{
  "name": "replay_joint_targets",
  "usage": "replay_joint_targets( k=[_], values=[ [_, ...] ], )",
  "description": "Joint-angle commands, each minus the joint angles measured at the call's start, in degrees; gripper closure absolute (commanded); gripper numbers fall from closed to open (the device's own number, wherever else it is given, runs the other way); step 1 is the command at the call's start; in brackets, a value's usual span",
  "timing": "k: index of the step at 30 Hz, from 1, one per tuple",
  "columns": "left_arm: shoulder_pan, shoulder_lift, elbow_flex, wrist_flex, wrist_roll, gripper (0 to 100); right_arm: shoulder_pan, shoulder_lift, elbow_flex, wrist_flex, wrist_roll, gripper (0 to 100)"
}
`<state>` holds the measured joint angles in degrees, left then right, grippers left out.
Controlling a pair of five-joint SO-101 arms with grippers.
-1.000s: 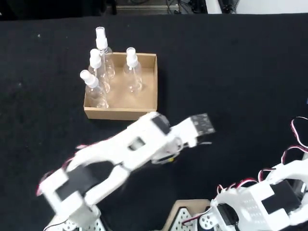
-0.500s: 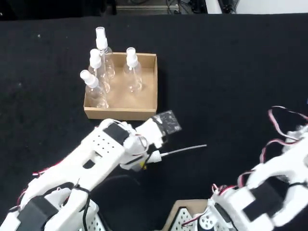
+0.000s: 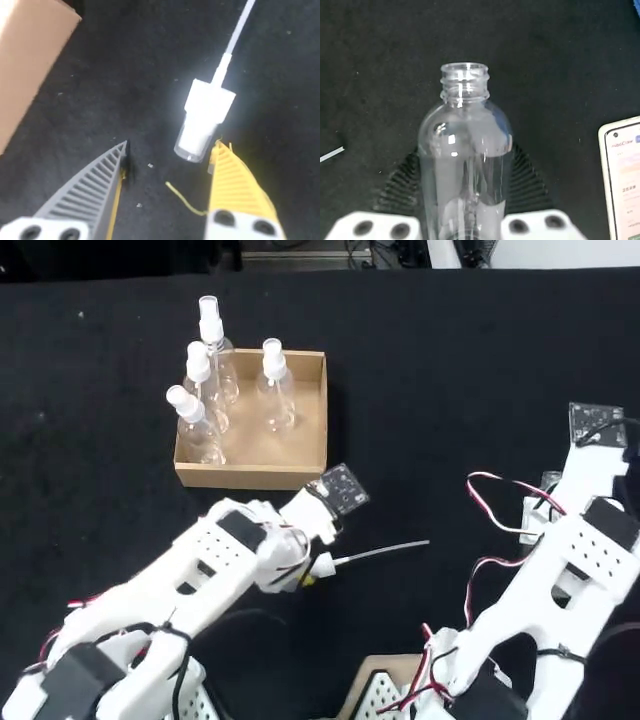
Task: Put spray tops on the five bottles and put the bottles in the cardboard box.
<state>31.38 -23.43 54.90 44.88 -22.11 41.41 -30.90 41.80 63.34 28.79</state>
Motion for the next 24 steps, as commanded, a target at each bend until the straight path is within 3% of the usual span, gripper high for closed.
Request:
replay_joint_targets(
  k=[1, 11, 19, 24],
  values=[
    [-4.00, 3.52, 0.31, -5.19, 4.04, 77, -0.62, -2.77, -0.22, 0.88, 0.09, 98.8],
    [-12.88, -5.19, -0.40, -5.01, 18.55, 77, -0.53, -2.77, -0.22, 0.88, 0.18, 98.8],
    [-2.24, -11.25, -1.80, 4.22, 41.67, 76, -0.70, -2.68, 0.57, 0.53, 0.18, 98.8],
    [1.27, -10.20, -1.89, 2.37, 57.67, 72, -0.97, -2.68, 1.54, 0.44, 0.18, 98.8]
  ],
)
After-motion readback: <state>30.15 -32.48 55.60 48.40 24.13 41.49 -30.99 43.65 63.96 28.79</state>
